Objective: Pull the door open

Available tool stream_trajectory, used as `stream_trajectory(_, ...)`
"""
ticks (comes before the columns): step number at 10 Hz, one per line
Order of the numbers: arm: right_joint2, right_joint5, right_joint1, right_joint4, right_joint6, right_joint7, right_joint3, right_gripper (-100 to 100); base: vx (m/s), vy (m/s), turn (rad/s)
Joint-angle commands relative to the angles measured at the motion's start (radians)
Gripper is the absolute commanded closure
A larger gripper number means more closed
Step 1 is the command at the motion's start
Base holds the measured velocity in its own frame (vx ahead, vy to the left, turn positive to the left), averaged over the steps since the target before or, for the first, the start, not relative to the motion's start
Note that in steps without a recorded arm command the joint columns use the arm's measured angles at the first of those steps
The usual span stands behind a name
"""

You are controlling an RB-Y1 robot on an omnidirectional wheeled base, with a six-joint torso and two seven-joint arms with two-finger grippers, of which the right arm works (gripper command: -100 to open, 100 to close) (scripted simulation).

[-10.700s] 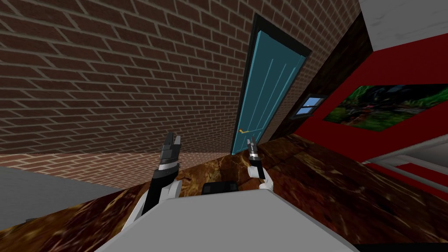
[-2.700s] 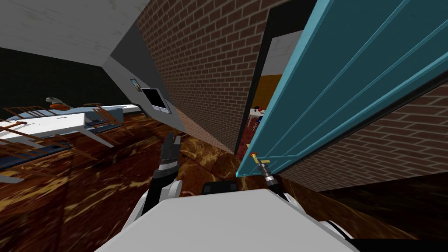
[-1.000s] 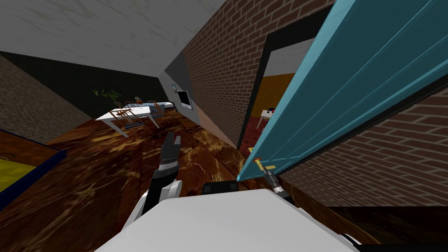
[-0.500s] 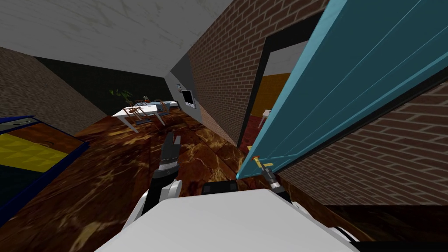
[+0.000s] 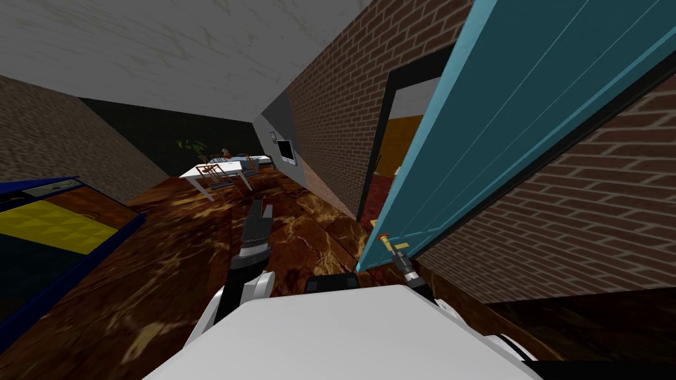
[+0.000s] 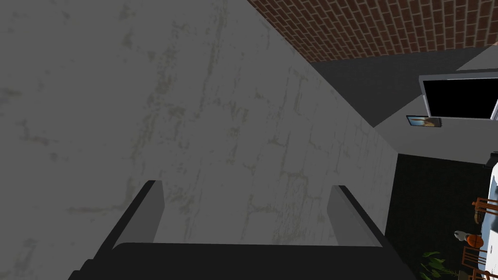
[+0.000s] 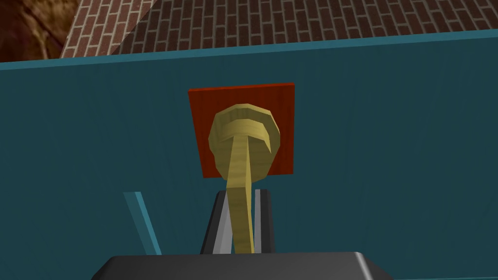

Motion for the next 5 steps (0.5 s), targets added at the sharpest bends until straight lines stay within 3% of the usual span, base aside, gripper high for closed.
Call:
stream_trajectory(1,0.017,0.017,-0.026,-0.02,0.034,0.002,0.003,100,-0.149,-0.055,0.093)
stream_trajectory(2,0.017,0.017,-0.014,-0.051,0.034,0.002,0.003,100,-0.161,-0.064,0.083)
stream_trajectory(4,0.017,0.017,-0.026,-0.071,0.034,0.002,0.003,100,-0.035,-0.012,-0.002)
stream_trajectory(5,0.017,0.017,-0.026,-0.029,0.034,0.002,0.003,100,0.02,0.004,0.002)
